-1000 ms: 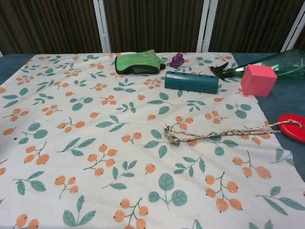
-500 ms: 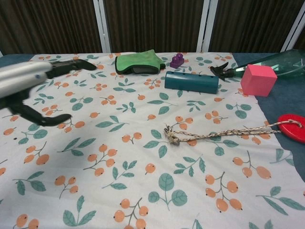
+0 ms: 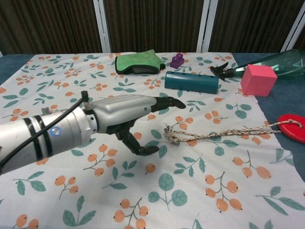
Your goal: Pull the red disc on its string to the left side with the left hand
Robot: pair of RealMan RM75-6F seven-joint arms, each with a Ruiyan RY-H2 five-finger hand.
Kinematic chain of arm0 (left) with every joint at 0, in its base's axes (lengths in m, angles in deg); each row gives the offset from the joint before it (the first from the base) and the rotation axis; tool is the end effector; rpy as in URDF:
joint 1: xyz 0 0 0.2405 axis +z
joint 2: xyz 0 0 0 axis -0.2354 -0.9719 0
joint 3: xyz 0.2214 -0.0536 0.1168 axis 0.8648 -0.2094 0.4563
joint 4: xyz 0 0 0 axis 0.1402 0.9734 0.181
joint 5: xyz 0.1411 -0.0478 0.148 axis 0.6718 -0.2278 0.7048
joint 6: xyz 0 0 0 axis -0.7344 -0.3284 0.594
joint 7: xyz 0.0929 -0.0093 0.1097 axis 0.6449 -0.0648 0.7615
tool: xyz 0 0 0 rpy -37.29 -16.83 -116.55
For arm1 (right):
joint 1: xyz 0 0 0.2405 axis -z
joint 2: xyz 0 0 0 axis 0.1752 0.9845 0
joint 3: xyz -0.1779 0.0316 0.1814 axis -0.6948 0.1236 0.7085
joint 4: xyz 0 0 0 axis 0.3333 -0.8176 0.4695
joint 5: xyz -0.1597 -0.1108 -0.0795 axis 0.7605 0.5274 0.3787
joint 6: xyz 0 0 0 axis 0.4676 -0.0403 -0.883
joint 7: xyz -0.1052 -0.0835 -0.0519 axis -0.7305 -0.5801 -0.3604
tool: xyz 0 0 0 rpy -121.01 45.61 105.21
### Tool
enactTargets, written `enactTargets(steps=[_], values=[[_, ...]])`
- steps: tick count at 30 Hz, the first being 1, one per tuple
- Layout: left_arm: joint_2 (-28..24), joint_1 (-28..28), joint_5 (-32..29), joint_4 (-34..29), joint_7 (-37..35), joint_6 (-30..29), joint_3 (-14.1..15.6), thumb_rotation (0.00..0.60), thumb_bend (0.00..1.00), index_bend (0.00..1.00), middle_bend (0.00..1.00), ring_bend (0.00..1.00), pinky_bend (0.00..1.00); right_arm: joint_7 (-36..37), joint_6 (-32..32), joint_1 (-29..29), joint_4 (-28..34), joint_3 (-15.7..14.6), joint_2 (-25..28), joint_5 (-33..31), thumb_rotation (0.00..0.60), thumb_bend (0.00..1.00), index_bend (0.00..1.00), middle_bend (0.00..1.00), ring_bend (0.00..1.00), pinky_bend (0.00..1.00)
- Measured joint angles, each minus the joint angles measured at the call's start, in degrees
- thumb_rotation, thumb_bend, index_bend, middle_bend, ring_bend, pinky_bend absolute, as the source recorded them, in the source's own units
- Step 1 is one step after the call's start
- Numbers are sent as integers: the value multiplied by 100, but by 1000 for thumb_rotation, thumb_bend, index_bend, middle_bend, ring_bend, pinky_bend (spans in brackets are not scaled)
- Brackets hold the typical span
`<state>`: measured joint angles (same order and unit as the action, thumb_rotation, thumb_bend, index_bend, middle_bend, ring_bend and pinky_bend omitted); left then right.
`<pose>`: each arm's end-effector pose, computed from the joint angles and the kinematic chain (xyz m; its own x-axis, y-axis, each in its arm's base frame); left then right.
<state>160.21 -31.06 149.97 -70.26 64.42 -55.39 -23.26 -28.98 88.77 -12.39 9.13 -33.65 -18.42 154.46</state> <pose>-0.0626 0.2875 -0.0779 0.4102 0.3891 0.8248 0.7543 -0.6531 -0.0670 -0.3461 -0.1838 0.1953 0.4278 0.0833 0.9000 -0.8946 0.1811 0.4085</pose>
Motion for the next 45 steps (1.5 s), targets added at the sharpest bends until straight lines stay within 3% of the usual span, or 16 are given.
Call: enactTargets(steps=[10, 19, 32, 37, 45], values=[[571, -617, -765, 685, 400, 372, -232, 600, 367, 7, 0, 0, 52, 233, 1, 42, -173, 28, -27, -47, 600, 358, 0, 0, 0, 0], [926, -983, -1407, 1223, 712, 518, -251, 600, 379, 96, 0, 0, 55, 380, -13, 70, -323, 61, -48, -103, 600, 358, 0, 0, 0, 0], [1109, -1189, -1602, 1555, 637, 465, -187, 600, 404, 260, 0, 0, 56, 399, -87, 56, -388, 78, -85, -135, 600, 357, 0, 0, 0, 0], [1135, -1189, -1572, 1611, 507, 367, -166, 600, 433, 377, 9, 0, 62, 397, -113, 61, -408, 84, -88, -170, 600, 357, 0, 0, 0, 0], [1170, -1203, -1432, 1677, 259, 277, -149, 600, 450, 444, 29, 0, 66, 349, -167, 30, -429, 84, -129, -170, 600, 358, 0, 0, 0, 0]])
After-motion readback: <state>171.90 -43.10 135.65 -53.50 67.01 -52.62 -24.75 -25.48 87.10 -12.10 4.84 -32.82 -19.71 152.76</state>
